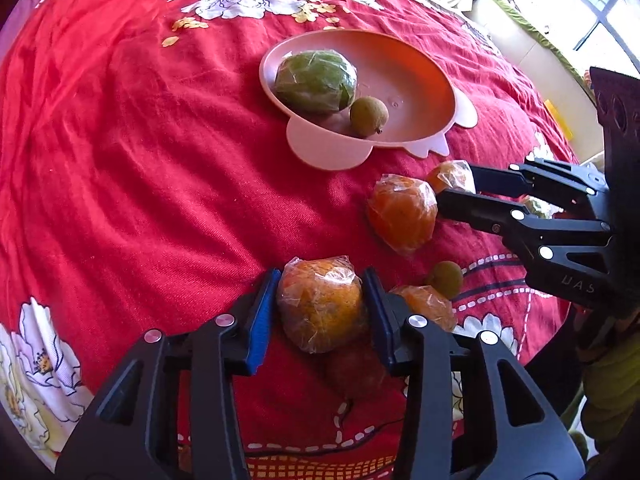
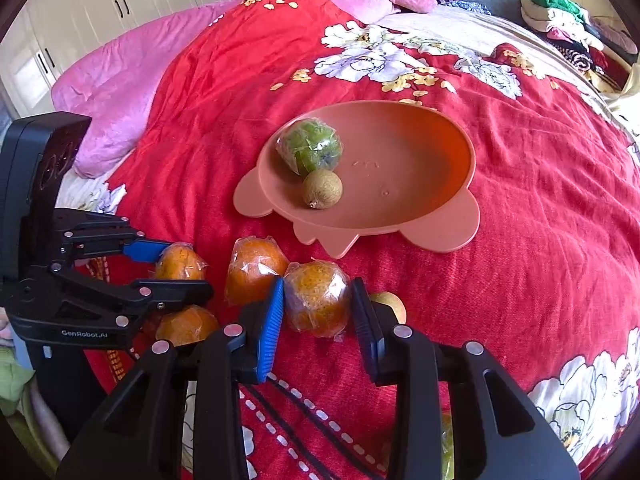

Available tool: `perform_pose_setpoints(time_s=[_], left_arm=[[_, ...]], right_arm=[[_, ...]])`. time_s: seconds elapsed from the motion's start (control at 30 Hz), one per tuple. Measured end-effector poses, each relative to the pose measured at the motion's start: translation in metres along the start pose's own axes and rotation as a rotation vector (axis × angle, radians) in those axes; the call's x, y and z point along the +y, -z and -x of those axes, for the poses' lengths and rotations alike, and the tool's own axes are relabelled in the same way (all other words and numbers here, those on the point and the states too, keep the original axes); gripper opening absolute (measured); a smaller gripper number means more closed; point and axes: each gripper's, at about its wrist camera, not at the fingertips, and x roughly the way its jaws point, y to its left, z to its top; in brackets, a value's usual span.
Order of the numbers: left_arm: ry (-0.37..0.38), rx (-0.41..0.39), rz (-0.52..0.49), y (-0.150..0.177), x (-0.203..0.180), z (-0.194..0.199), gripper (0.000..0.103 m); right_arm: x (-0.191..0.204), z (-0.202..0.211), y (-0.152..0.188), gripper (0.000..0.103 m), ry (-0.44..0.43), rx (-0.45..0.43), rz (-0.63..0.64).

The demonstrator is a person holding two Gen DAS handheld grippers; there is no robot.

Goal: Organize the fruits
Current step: 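Carry both wrapped oranges up and over to the pink plate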

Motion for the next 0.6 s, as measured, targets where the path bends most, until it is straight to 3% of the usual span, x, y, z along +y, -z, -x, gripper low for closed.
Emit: perform_pose_setpoints(time_s=[0.6], left_arm=[[0.038, -0.102, 0.004, -0.035, -0.005, 0.037, 0.033]], right_arm=[[-0.011, 0.043, -0.013, 0.032, 0.007, -0.113, -0.023]])
